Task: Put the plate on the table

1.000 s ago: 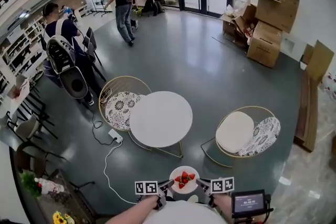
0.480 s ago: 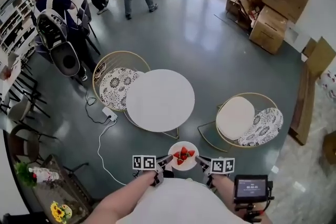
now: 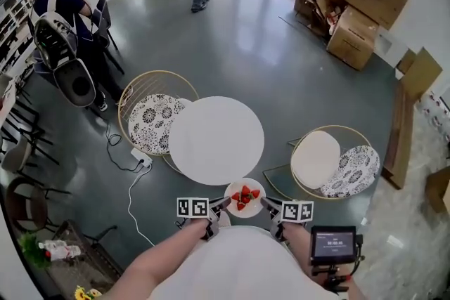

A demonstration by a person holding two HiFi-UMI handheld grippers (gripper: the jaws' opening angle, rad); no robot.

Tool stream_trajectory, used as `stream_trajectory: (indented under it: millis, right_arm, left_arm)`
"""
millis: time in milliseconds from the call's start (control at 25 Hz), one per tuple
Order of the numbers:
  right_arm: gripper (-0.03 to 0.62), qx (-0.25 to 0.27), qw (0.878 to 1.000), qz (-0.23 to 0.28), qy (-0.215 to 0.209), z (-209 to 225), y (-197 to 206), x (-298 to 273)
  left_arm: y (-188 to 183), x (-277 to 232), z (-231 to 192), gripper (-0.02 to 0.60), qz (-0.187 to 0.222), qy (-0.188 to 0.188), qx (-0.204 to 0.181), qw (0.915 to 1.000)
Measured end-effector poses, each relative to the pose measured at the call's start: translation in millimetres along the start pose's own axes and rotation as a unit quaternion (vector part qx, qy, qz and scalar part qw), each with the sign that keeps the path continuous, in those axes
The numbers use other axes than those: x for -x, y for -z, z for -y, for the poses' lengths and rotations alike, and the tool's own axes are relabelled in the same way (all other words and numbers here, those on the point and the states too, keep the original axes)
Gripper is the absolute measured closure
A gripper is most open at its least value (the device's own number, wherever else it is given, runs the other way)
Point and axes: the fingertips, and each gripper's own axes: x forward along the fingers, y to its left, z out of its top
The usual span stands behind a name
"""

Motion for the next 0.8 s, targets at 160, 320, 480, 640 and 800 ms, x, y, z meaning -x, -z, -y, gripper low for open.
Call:
stream_trajectory:
  millis: [160,320,480,640,800]
  right_arm:
    - [0.571,0.015,1.0,0.011,0.007,-9,-21,-17]
    - [0.571,0.021,1.0,0.012,0.003,-19,-28,-27]
    - [0.571,0.024,1.0,0.005,0.004,-17,-29,-38]
    - [0.571,0.022,1.0,-0.008,-0.003,-17,-29,-53]
    - [0.571,0.019,1.0,-0.015,-0.014,-12,-39,-64]
  left_arm:
    - [-24,4,-7,0.563,0.008,0.008,0.0,0.9999]
    - [-37,11,-11,0.563,0.011,0.017,-0.001,0.9998]
    - [-39,11,-23,0.563,0.017,0.018,0.01,0.9996]
    - [-42,16,-35,0.563,0.019,0.011,0.022,0.9995]
    - [-56,12,-41,0.563,0.02,-0.001,0.016,0.9997]
